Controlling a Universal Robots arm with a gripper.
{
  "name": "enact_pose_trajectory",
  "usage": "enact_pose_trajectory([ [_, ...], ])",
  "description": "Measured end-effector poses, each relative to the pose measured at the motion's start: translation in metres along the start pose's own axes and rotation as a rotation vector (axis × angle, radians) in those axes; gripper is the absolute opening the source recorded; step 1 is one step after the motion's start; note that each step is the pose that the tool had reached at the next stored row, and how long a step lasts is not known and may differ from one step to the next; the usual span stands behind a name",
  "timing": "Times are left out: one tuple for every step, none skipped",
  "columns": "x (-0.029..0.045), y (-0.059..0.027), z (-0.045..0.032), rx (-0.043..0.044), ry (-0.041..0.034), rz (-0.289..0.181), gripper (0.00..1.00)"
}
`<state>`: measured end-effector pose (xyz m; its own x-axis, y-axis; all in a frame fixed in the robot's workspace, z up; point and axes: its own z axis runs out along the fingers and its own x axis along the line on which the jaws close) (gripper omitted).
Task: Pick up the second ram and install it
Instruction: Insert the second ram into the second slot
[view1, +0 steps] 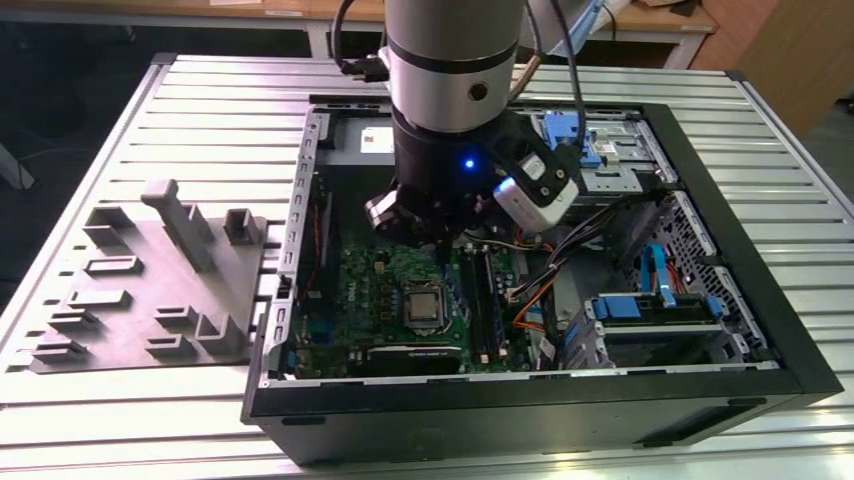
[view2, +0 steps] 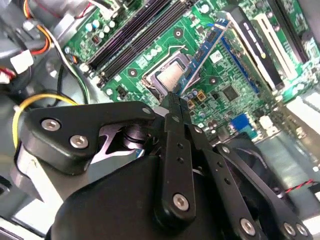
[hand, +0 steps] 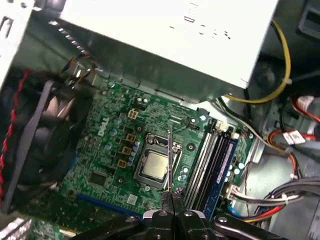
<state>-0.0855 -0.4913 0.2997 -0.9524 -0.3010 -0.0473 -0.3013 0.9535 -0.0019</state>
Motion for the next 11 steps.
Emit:
enact_pose_trajectory([
  [0.0000,0.0000,0.0002,0.0008,0.0000,0.019,0.11],
  [0.0000,0.0000,0.0005,0.0017,0.0001,0.037,0.11],
  [0.0000,0.0000,0.0007,0.0025,0.0001,0.054,0.11],
  [0.0000,0.0000,0.0009,0.0035,0.0001,0.074,0.11],
  [0.0001,0.0000,0.0011,0.0044,0.0002,0.091,0.11],
  [0.0001,0.0000,0.0012,0.0052,0.0003,0.109,0.11],
  [0.0001,0.0000,0.0012,0.0056,0.0004,0.118,0.11],
  [0.0001,0.0000,0.0012,0.0058,0.0004,0.119,0.11],
  [0.0001,0.0000,0.0013,0.0057,0.0003,0.119,0.11],
  [0.0001,0.0000,0.0013,0.0057,0.0002,0.120,0.11],
  [0.0001,0.0000,0.0013,0.0057,0.0003,0.120,0.11],
])
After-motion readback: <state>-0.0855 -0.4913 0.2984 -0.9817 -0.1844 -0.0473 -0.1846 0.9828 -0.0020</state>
